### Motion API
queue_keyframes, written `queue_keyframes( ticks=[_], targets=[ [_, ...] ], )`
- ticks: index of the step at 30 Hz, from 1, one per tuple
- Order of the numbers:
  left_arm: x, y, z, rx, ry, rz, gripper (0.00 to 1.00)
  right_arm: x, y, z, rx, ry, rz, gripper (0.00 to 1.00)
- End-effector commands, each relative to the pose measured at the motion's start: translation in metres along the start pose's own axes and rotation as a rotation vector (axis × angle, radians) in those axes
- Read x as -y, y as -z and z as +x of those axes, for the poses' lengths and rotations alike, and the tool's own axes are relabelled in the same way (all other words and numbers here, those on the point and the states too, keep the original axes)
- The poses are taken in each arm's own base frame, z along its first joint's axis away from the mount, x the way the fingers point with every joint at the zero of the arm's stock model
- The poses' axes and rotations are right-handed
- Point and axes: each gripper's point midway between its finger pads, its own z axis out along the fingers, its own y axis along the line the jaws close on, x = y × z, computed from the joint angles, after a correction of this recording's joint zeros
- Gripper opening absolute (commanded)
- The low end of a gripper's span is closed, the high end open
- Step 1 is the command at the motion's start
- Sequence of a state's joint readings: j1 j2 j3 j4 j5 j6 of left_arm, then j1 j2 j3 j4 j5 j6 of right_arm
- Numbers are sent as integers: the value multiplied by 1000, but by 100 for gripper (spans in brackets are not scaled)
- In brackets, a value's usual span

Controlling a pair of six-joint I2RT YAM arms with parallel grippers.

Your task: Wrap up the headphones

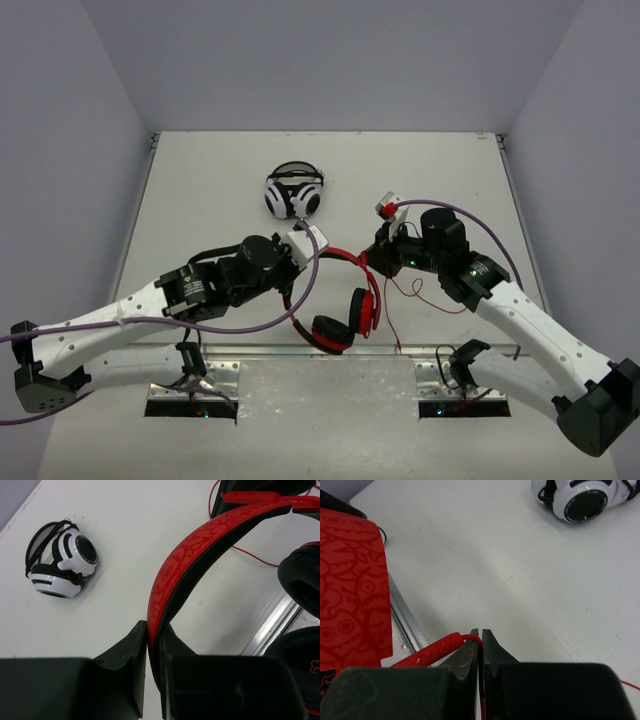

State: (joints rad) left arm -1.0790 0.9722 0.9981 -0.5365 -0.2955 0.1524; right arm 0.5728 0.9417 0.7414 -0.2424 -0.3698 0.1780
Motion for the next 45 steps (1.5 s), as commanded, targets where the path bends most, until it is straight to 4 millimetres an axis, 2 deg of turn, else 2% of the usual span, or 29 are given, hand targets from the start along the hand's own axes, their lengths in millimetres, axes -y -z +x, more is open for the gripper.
queue_keyframes(
  ticks=[1, 3, 7, 12, 13, 16, 19, 21, 23, 24, 27, 29, 30, 32, 36, 39, 41, 42, 44, 45],
  targets=[
    [16, 37, -81, 330, 115, 136, 0, -1, -6, -27, 127, 13, -21, 3],
    [10, 49, -95, 392, 160, 127, 0, -14, -10, -25, 142, 4, -105, 4],
    [2, 67, -122, 465, 235, 121, 0, -37, -14, -41, 226, -23, -247, 8],
    [-6, 97, -155, 593, 360, 146, 0, -42, -25, -38, 239, -71, -314, 10],
    [-10, 109, -165, 638, 391, 151, 1, -42, -30, -36, 237, -79, -322, 10],
    [-21, 131, -179, 728, 457, 147, 0, -45, -33, -34, 245, -105, -356, 11],
    [-32, 143, -187, 785, 513, 123, 0, -50, -32, -34, 285, -127, -392, 13],
    [-40, 143, -188, 791, 557, 84, 0, -56, -30, -39, 309, -142, -434, 12],
    [-47, 140, -189, 791, 591, 45, 0, -59, -34, -36, 297, -189, -465, 9],
    [-49, 138, -190, 792, 616, 35, 0, -63, -32, -42, 325, -174, -492, 7],
    [-59, 136, -192, 808, 690, -14, 1, -63, -36, -42, 340, -199, -509, 2],
    [-65, 138, -194, 825, 724, -34, 0, -62, -40, -36, 331, -223, -513, 2],
    [-65, 139, -198, 834, 733, -32, 1, -63, -38, -41, 363, -203, -528, 16],
    [-66, 139, -200, 829, 745, -35, 0, -62, -39, -33, 370, -223, -528, 33],
    [-72, 136, -199, 814, 772, -71, 0, -63, -39, -30, 370, -244, -536, 36],
    [-77, 138, -193, 810, 803, -97, 0, -40, -45, -21, 382, -319, -374, 41],
    [-79, 141, -192, 815, 808, -102, 0, -9, -55, -4, 341, -359, -179, 41],
    [-78, 141, -191, 814, 809, -100, 0, -2, -54, -10, 348, -363, -132, 42],
    [-77, 142, -192, 814, 809, -91, 0, 21, -57, -4, 316, -389, 5, 44],
    [-76, 141, -192, 811, 806, -87, 0, 24, -55, -7, 323, -377, 25, 45]
  ],
)
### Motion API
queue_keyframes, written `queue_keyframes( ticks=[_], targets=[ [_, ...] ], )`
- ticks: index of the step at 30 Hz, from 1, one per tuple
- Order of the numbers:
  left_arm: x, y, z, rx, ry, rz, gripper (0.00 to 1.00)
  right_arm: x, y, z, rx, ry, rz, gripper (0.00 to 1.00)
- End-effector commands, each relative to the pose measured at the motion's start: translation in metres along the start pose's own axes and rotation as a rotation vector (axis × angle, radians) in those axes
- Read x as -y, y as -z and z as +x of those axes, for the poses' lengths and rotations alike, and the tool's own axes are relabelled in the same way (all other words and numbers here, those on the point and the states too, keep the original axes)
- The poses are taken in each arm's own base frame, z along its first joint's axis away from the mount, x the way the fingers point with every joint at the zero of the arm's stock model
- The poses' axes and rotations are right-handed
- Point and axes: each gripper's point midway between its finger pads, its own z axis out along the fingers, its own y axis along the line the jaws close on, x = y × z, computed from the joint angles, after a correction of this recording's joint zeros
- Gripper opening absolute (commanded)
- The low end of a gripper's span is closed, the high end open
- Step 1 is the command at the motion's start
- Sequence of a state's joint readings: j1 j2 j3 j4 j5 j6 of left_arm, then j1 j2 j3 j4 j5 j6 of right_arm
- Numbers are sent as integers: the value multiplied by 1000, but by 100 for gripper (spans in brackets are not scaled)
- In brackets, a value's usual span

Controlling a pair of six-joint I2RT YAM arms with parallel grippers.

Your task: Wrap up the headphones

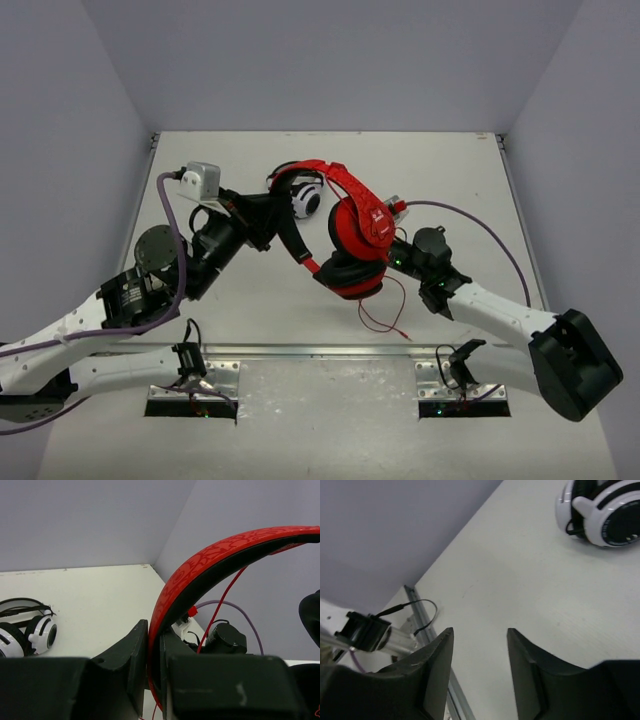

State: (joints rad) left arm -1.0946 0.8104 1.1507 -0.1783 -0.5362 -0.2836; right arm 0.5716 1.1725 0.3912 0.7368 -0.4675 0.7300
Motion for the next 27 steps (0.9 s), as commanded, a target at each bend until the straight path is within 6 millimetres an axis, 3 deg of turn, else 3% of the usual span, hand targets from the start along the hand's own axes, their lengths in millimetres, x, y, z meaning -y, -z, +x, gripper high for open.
queue_keyframes(
  ticks=[1, 4, 8, 15, 19, 20, 21, 22, 24, 27],
  targets=[
    [18, 10, -48, 127, 141, 65, 0, 40, 3, -22, 58, 45, 249, 50],
    [23, 9, -45, 112, 136, 89, 0, 68, 7, -36, 82, 30, 433, 62],
    [32, 10, -38, 77, 119, 144, 0, 91, 13, -52, 104, 8, 587, 63],
    [24, 14, -30, 57, 109, 122, 0, 77, 13, -82, 181, 71, 542, 66],
    [11, 16, -29, 59, 105, 60, 0, 49, 26, -99, 279, 169, 401, 71],
    [9, 15, -28, 56, 103, 47, 0, 38, 33, -90, 275, 192, 339, 73],
    [3, 15, -28, 55, 103, 17, 0, 34, 39, -95, 302, 222, 321, 75],
    [1, 15, -27, 51, 101, 2, 0, 35, 44, -84, 287, 225, 307, 76],
    [-4, 15, -27, 51, 94, -24, 0, 32, 58, -93, 326, 241, 303, 76],
    [-9, 15, -25, 50, 84, -49, 0, 33, 69, -89, 311, 245, 314, 77]
  ],
)
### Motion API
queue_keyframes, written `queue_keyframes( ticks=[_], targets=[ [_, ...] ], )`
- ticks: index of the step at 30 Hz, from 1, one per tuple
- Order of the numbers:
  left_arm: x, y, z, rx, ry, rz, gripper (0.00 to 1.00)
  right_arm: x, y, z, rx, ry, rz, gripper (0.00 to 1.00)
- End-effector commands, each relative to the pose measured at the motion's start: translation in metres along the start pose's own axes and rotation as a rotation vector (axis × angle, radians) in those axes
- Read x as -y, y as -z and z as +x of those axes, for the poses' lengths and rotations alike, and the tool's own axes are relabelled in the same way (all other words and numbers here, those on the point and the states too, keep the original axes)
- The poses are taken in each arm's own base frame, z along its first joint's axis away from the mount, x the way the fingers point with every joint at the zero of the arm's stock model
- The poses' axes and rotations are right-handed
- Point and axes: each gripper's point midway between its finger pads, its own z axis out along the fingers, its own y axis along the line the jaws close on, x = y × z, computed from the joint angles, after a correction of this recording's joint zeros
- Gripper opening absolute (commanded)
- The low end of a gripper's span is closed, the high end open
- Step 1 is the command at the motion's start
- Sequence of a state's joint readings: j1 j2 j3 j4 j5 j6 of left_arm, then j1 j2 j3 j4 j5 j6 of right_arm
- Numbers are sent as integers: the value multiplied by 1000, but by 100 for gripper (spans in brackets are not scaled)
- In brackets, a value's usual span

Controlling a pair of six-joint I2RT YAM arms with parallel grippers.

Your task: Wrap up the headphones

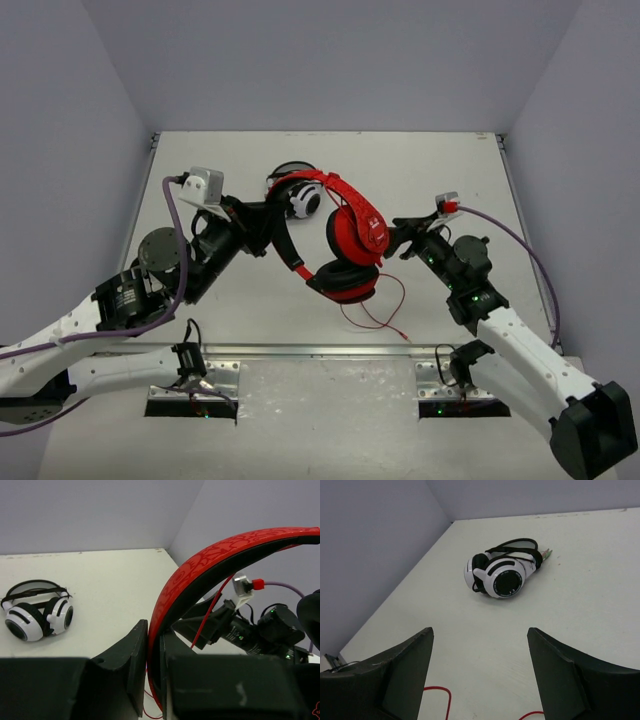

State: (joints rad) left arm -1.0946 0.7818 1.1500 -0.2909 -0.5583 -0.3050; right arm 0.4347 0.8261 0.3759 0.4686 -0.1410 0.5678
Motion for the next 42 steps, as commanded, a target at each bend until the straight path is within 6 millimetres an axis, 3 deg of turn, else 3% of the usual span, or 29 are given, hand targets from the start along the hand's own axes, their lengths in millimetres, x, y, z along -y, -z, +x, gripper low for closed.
queue_keyframes(
  ticks=[1, 5, 6, 10, 15, 18, 21, 26, 30, 33, 37, 40, 42],
  targets=[
    [3, 7, -38, 108, 107, -11, 0, -11, 10, -14, 43, 57, -75, 77],
    [-6, 6, -36, 110, 103, -58, 0, -37, 23, 3, -11, 136, -256, 77],
    [-6, 6, -36, 111, 103, -59, 0, -55, 31, 13, -54, 175, -383, 77],
    [-4, 4, -36, 104, 101, -62, 0, -78, 41, 28, -104, 221, -568, 76],
    [0, 3, -38, 107, 111, -44, 0, -73, 33, 35, -138, 211, -565, 74],
    [1, 2, -38, 108, 111, -45, 0, -85, 34, 38, -158, 191, -653, 72],
    [3, 1, -40, 113, 117, -37, 0, -85, 28, 44, -161, 184, -644, 69],
    [8, -2, -38, 102, 118, -23, 0, -60, 12, 43, -118, 202, -491, 70],
    [11, -4, -38, 103, 120, -16, 0, -54, 10, 48, -136, 201, -466, 68],
    [12, -4, -39, 106, 127, -7, 0, -54, 10, 51, -144, 204, -473, 57],
    [16, -6, -40, 108, 136, 7, 0, -52, 7, 58, -157, 190, -480, 57],
    [20, -8, -39, 106, 148, 18, 0, -54, 5, 59, -164, 184, -495, 39],
    [20, -9, -41, 120, 167, 15, 0, -60, 6, 62, -169, 163, -538, 22]
  ],
)
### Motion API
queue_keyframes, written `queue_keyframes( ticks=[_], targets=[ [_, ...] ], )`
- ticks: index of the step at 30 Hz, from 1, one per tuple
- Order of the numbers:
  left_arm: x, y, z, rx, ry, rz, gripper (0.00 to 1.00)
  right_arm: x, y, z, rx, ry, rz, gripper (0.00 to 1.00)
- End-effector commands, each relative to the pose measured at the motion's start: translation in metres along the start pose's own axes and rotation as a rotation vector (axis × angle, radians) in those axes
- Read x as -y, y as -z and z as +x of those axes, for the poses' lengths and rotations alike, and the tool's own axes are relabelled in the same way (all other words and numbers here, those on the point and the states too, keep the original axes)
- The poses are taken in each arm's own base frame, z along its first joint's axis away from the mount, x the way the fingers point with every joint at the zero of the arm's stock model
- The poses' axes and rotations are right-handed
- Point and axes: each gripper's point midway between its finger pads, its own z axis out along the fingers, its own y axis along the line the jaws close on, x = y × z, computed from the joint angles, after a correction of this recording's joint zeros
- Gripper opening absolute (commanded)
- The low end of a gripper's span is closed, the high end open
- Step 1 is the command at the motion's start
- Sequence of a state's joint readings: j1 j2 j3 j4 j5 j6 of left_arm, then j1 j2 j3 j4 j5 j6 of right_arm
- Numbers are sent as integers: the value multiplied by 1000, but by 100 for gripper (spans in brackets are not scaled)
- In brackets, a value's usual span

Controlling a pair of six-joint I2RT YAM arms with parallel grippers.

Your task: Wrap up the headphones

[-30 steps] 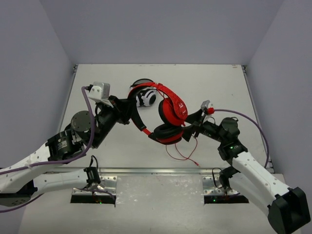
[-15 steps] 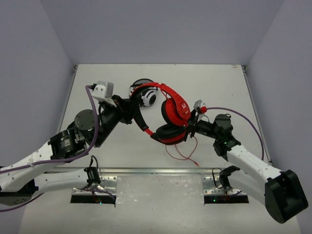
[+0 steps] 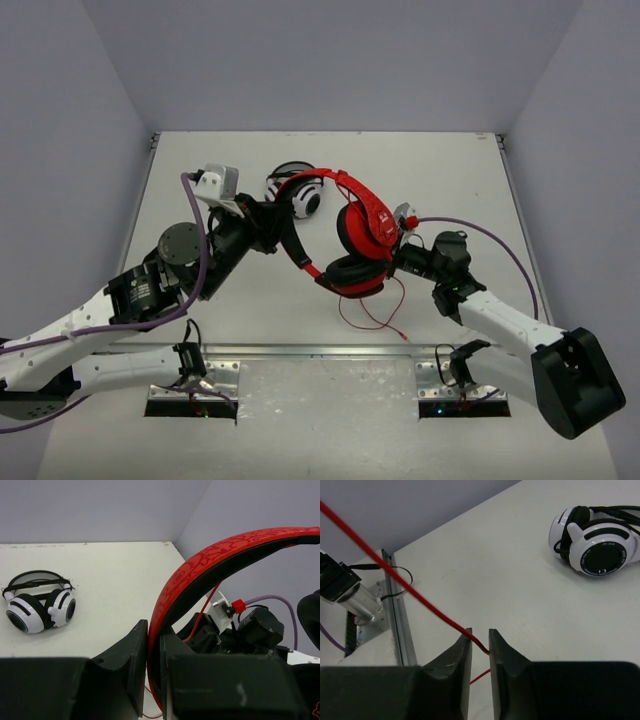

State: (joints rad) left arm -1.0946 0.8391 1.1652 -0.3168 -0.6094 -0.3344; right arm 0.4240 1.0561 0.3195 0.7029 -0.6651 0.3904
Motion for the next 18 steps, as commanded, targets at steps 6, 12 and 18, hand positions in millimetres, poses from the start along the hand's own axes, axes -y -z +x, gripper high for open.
queue_keyframes(
  ticks=[6, 12, 18],
  targets=[
    [33, 6, -64, 180, 231, 114, 0, -21, -9, -9, 71, -18, -145, 1],
    [18, 3, -71, 232, 297, 26, 0, -33, -8, -10, 102, -62, -174, 1],
    [-1, -3, -76, 331, 382, -81, 1, -77, -6, -10, 143, -80, -286, 2]
  ],
)
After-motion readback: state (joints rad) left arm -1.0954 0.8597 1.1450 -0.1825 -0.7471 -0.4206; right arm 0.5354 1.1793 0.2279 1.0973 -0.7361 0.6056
